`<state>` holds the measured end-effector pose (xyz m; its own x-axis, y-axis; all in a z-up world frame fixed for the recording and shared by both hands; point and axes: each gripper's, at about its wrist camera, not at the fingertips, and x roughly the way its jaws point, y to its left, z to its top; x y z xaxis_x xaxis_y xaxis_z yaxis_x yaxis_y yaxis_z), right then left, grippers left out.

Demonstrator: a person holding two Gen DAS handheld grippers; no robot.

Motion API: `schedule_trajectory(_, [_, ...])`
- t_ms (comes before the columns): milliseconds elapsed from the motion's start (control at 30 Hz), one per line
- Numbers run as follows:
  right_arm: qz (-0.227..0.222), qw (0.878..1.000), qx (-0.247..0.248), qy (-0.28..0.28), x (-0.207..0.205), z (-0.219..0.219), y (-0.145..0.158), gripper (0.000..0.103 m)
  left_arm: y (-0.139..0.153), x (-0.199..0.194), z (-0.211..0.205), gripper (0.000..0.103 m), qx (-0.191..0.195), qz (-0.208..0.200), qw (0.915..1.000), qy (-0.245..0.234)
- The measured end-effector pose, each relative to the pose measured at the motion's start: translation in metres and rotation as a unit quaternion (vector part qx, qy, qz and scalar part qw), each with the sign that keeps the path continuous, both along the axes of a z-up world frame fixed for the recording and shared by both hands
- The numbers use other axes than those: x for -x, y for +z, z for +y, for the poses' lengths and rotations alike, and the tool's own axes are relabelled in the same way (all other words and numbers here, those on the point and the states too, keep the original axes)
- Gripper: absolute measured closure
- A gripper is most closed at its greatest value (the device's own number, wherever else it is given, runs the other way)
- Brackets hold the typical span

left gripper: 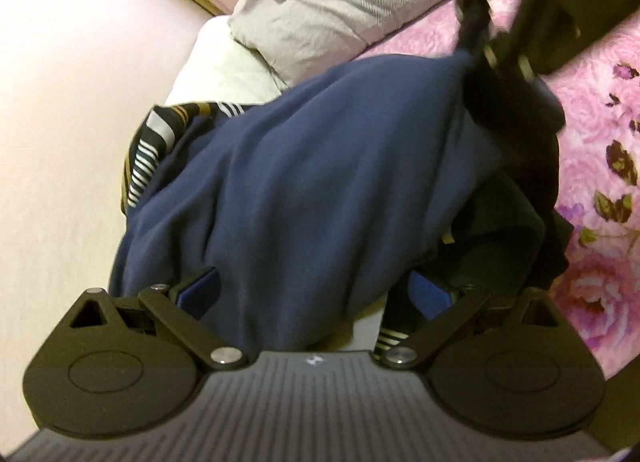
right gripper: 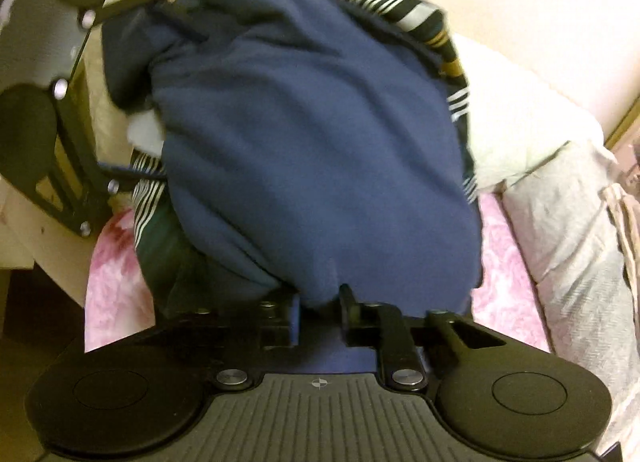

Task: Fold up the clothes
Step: 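Grasp the navy top's edge with the left gripper while the right gripper grasps another edge, then lift the navy top off the pile with both grippers and swing it over the bed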

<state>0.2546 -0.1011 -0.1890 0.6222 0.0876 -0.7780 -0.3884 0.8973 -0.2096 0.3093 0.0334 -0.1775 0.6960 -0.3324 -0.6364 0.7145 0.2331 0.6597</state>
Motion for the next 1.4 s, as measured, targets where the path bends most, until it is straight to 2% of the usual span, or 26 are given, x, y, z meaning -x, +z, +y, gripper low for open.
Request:
schedule_trajectory(167, [-0.047,0.998,-0.021,-0.045,-0.002,-0.03,0.049,0.092,0.008,-0.004,-0.001,0.006,0.016,-0.021,0.9996,0.006])
schedule_trajectory(267, [-0.057,0.996,-0.023,-0.06,-0.002,-0.039,0.066,0.092,0.012,-0.006,-0.002,0.022,0.015,-0.024,0.9996,0.002])
schedule_trajectory(300, [-0.052,0.996,-0.025,-0.062,-0.004,-0.037,0.065,0.092,0.014,-0.005,-0.001,0.033,0.012,-0.022,0.9997,0.001])
schedule_trajectory(333, [-0.049,0.996,-0.027,-0.062,-0.004,-0.037,0.065,0.092,0.014,-0.004,-0.001,0.052,0.007,-0.019,0.9998,-0.003])
schedule_trajectory(367, [-0.048,0.997,-0.027,-0.062,-0.002,-0.034,0.063,0.092,0.015,-0.002,-0.001,0.063,0.001,-0.016,0.9998,-0.007])
schedule_trajectory(400, [-0.046,0.997,-0.027,-0.062,-0.001,-0.031,0.061,0.092,0.016,0.0,-0.001,0.083,-0.004,-0.019,0.9997,-0.012])
schedule_trajectory(433, [-0.046,0.996,-0.029,-0.064,0.0,-0.03,0.061,0.092,0.018,0.003,0.0,0.092,-0.009,-0.023,0.9995,-0.018])
schedule_trajectory(567, [-0.066,0.994,-0.038,-0.072,0.014,-0.035,0.07,0.094,0.042,0.011,0.003,0.095,0.015,-0.036,0.9991,-0.015])
schedule_trajectory(633, [-0.085,0.993,-0.04,-0.075,0.025,-0.041,0.08,0.1,0.059,0.019,0.001,0.096,0.027,-0.047,0.9983,-0.022])
schedule_trajectory(800, [-0.13,0.986,-0.043,-0.091,0.064,-0.067,0.114,0.101,0.099,0.053,-0.017,0.097,0.053,-0.069,0.9951,-0.046])
schedule_trajectory(967, [-0.166,0.978,-0.042,-0.122,0.135,-0.11,0.141,0.102,0.126,0.127,-0.054,0.097,0.059,-0.073,0.9918,-0.087])
schedule_trajectory(1067, [-0.171,0.973,-0.036,-0.147,0.196,-0.143,0.148,0.102,0.132,0.191,-0.082,0.097,0.065,-0.052,0.9899,-0.115])
schedule_trajectory(1167, [-0.177,0.969,-0.03,-0.173,0.257,-0.176,0.154,0.102,0.121,0.266,-0.117,0.097,0.065,-0.014,0.9869,-0.147])
schedule_trajectory(1233, [-0.164,0.968,-0.013,-0.19,0.304,-0.197,0.148,0.101,0.107,0.309,-0.138,0.097,0.067,0.024,0.9838,-0.165])
schedule_trajectory(1300, [-0.14,0.967,0.005,-0.212,0.353,-0.218,0.135,0.101,0.089,0.353,-0.16,0.097,0.067,0.067,0.9781,-0.185])
schedule_trajectory(1400, [-0.098,0.962,0.019,-0.255,0.425,-0.244,0.117,0.101,0.062,0.416,-0.193,0.097,0.062,0.136,0.9634,-0.223])
